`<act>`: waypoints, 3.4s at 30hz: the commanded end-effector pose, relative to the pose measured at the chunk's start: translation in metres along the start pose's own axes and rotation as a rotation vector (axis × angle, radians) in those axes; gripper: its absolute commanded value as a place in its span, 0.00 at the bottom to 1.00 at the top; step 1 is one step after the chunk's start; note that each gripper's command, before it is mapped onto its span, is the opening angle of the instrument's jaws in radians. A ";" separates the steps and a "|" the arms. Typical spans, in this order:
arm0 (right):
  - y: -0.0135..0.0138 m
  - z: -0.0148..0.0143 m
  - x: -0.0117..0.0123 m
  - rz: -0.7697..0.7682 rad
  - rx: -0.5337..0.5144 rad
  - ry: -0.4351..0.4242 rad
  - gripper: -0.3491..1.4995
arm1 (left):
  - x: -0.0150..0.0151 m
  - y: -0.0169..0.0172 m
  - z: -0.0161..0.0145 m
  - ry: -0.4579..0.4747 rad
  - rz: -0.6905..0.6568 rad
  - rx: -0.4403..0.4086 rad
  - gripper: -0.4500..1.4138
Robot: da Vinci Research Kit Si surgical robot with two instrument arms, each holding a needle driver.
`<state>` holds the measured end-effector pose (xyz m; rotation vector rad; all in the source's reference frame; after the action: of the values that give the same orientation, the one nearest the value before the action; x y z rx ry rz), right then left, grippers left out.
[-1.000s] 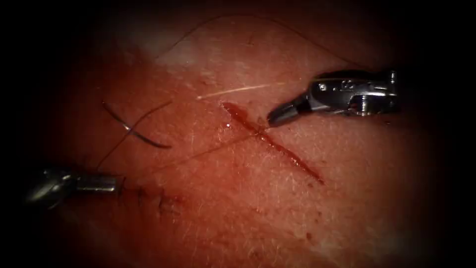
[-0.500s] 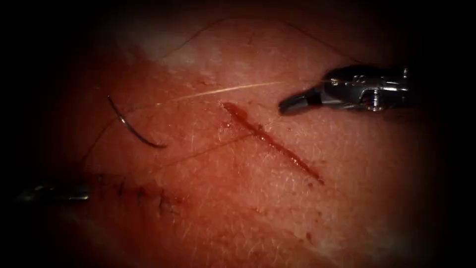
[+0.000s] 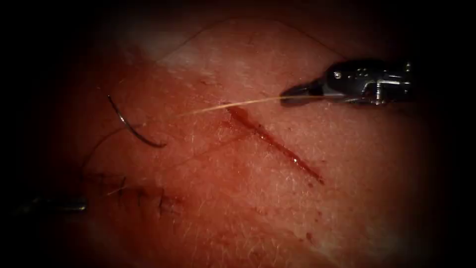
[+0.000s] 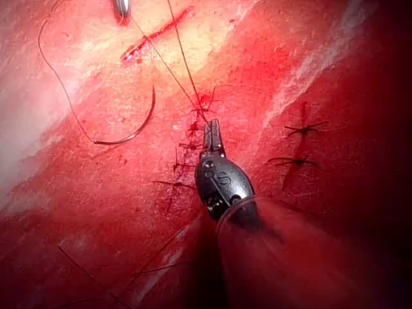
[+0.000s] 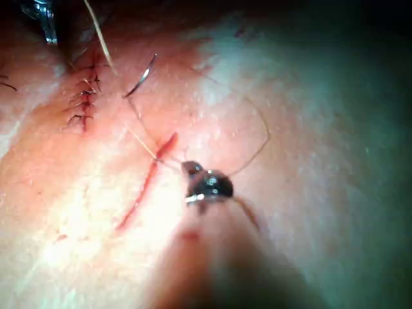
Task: Wound Closure
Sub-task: Pull the right gripper up and the left gripper down to tighten the knot, then use the right hand to move the suture out of the way.
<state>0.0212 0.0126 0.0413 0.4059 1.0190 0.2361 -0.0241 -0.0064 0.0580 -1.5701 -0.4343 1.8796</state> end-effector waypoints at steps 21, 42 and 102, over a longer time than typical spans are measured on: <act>-0.0015 0.0012 -0.0012 0.010 -0.040 0.054 0.26 | 0.0007 0.0002 0.0021 -0.013 -0.050 -0.034 0.00; -0.0110 0.0001 -0.0029 0.571 -0.370 0.597 0.87 | 0.0159 -0.0039 0.0160 0.098 -0.116 -0.239 0.00; -0.0096 -0.0082 0.0016 0.273 -0.413 0.171 0.82 | 0.0098 -0.0097 0.0219 0.022 -0.102 -0.212 0.00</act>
<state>0.0142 0.0071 0.0319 0.1414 1.0450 0.7219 -0.0429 0.0107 0.0612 -1.6672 -0.7046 1.7861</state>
